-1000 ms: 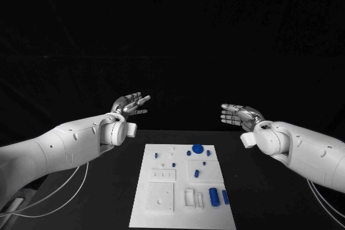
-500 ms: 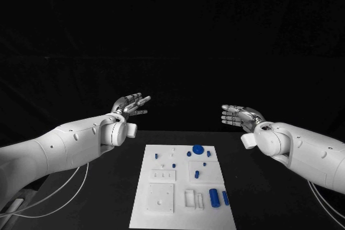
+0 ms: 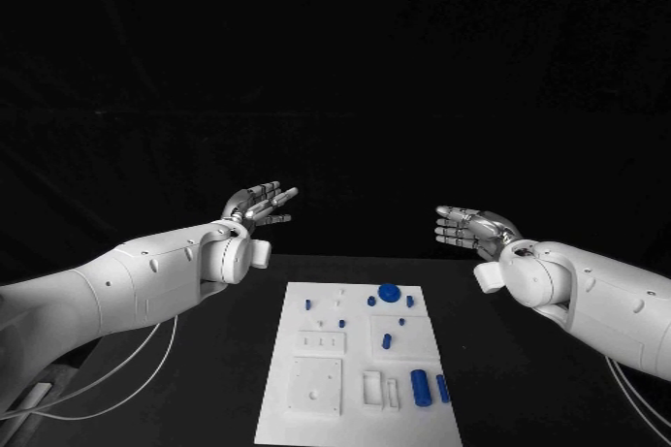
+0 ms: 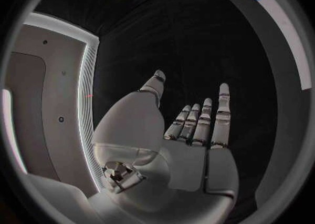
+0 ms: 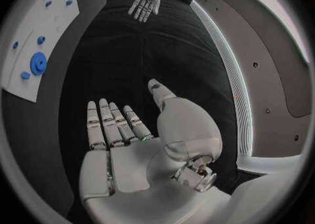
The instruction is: Assemble the parts on the task board
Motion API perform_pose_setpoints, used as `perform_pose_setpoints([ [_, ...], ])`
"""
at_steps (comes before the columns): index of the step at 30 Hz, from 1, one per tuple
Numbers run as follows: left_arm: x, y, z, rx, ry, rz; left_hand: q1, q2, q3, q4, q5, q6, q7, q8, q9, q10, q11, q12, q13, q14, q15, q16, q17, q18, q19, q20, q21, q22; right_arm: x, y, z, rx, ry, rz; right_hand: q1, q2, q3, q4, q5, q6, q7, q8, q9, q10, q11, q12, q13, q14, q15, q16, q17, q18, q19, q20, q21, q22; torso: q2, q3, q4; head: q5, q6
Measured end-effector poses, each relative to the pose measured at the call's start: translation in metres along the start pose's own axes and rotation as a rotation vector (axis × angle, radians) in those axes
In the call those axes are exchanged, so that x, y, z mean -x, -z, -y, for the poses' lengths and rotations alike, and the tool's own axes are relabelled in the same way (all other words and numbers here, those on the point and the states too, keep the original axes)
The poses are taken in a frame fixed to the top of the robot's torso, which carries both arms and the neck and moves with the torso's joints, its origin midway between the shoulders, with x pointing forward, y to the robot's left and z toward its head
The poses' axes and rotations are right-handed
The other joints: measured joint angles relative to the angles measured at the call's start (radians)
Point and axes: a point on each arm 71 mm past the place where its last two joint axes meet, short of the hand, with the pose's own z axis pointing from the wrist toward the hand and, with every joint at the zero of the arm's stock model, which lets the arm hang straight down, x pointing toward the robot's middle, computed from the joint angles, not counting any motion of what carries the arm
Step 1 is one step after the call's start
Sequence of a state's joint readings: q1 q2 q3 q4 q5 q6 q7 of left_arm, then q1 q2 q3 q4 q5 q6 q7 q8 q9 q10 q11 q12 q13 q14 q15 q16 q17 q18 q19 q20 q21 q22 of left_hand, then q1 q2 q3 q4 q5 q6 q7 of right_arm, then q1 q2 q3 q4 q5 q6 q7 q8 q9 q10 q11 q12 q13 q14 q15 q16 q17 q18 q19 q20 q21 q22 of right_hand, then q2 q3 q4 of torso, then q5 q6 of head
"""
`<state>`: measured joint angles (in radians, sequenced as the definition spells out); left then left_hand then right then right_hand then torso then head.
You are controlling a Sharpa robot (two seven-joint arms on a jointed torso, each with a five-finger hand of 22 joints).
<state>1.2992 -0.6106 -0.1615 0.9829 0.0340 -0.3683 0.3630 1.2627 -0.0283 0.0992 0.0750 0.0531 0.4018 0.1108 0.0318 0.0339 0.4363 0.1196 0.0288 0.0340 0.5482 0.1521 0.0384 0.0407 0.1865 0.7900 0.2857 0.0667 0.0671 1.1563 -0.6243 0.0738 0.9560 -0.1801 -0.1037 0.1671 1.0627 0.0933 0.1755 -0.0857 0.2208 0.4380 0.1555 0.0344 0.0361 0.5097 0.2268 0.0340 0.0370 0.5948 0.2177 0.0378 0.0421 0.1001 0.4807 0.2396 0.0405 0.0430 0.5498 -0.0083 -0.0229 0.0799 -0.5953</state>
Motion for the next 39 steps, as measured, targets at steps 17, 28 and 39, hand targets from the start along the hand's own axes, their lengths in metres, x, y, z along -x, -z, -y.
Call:
perform_pose_setpoints([
  [17, -0.0005, -0.0002, 0.0, 0.0, 0.0, -0.001, 0.0, 0.0, 0.0, 0.0, 0.0, 0.0, 0.0, 0.0, 0.0, 0.0, 0.0, 0.0, 0.0, 0.0, 0.0, 0.0, 0.0, 0.0, 0.0, 0.0, 0.0, 0.0, -0.0002, -0.0001, 0.0002, 0.0, 0.0, 0.0, 0.0, 0.0, 0.0, 0.0, 0.0, 0.0, 0.0, 0.0, 0.0, 0.0, 0.0, 0.0, 0.0, 0.0, 0.0, 0.0, 0.0, 0.0, 0.0, 0.0, 0.0, 0.0, 0.0, 0.0, -0.0006, -0.003, 0.0],
  [28, -0.0007, -0.0004, 0.0001, 0.0, 0.001, -0.002, 0.0, 0.0, 0.0, 0.0, 0.0, 0.0, 0.0, 0.0, 0.0, 0.0, 0.0, 0.0, 0.0, 0.0, 0.0, 0.0, 0.0, 0.0, 0.0, 0.0, 0.0, 0.0, 0.0, 0.0, 0.0003, 0.0, 0.0, 0.0, 0.0, 0.0, 0.0, 0.0, 0.0, 0.0, 0.0, 0.0, 0.0, 0.0, 0.0, 0.0, 0.0, 0.0, 0.0, 0.0, 0.0, 0.0, 0.0, 0.0, 0.0, 0.0, 0.0, 0.0006, -0.0005, -0.014, 0.002],
  [39, -0.0007, -0.0005, 0.0001, 0.0, 0.001, -0.003, 0.0, 0.0, 0.0, 0.0, 0.0, 0.0, 0.0, 0.0, 0.0, 0.0, 0.0, 0.0, 0.0, 0.0, 0.0, 0.0, 0.0, 0.0, 0.0, 0.0, 0.0, 0.0, 0.0005, 0.0002, 0.0004, 0.001, 0.0, 0.001, 0.0, 0.0, 0.0, 0.0, 0.0, 0.0, 0.0, 0.0, 0.0, 0.0, 0.0, 0.0, 0.0, 0.0, 0.0, 0.0, 0.0, 0.0, 0.0, 0.0, 0.0, 0.0, 0.0, 0.0005, -0.0001, -0.016, 0.005],
])
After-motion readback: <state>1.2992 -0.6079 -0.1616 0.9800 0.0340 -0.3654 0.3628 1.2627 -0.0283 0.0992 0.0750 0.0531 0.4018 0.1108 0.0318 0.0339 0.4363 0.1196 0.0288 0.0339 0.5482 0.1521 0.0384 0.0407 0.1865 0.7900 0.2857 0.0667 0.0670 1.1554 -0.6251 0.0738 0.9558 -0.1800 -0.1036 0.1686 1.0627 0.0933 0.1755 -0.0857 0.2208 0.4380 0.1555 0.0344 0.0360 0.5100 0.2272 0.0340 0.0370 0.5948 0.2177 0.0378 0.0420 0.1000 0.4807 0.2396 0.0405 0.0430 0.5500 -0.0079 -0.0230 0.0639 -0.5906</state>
